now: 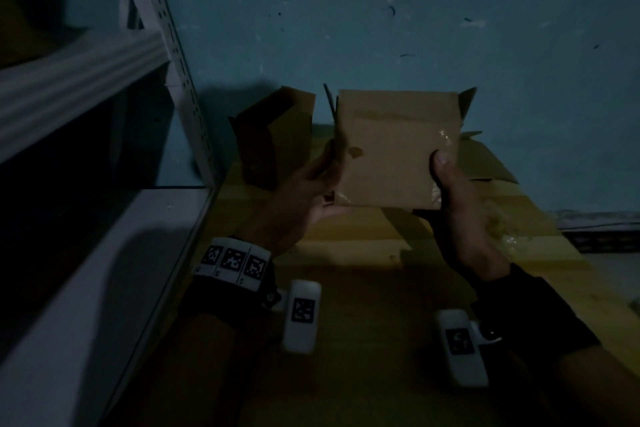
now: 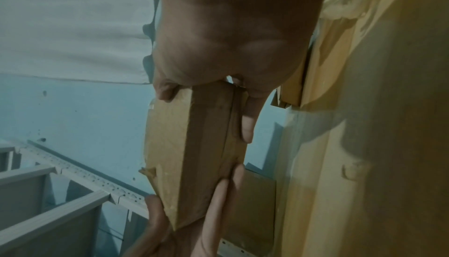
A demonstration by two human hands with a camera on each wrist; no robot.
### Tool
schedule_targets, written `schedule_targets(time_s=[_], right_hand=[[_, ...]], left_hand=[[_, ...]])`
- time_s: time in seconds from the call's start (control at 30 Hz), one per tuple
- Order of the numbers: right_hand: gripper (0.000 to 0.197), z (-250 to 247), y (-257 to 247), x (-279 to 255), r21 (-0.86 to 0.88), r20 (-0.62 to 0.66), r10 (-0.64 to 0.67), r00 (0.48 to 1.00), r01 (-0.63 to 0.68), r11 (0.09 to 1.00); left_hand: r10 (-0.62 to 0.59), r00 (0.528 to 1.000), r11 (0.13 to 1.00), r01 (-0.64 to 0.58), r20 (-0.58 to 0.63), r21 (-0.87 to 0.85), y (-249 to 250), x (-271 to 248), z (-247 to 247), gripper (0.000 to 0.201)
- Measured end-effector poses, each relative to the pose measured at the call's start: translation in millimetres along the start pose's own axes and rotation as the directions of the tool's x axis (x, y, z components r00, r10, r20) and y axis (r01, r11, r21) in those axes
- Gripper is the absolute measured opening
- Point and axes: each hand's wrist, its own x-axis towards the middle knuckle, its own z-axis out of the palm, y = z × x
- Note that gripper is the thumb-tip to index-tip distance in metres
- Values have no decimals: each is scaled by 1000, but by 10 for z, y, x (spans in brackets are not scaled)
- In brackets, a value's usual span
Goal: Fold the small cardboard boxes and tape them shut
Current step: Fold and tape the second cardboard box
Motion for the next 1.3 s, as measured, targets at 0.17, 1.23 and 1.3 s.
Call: schedule_targets(time_s=[0.17,1.23,1.3], right_hand=[[49,-13,-11,3,0,-5,-5,1000,5,1000],[59,-103,-139,131,41,-24,146,989,-145,989],[57,-110,-117,143,37,-26,146,989,-145,989]], left_hand=[[18,999,999,-16,27,-44,-28,12,-34,51],[106,967,991,-82,-231,108,-15,55,-134,102],[83,974,988,-52,-211,148,1,27,-105,96]])
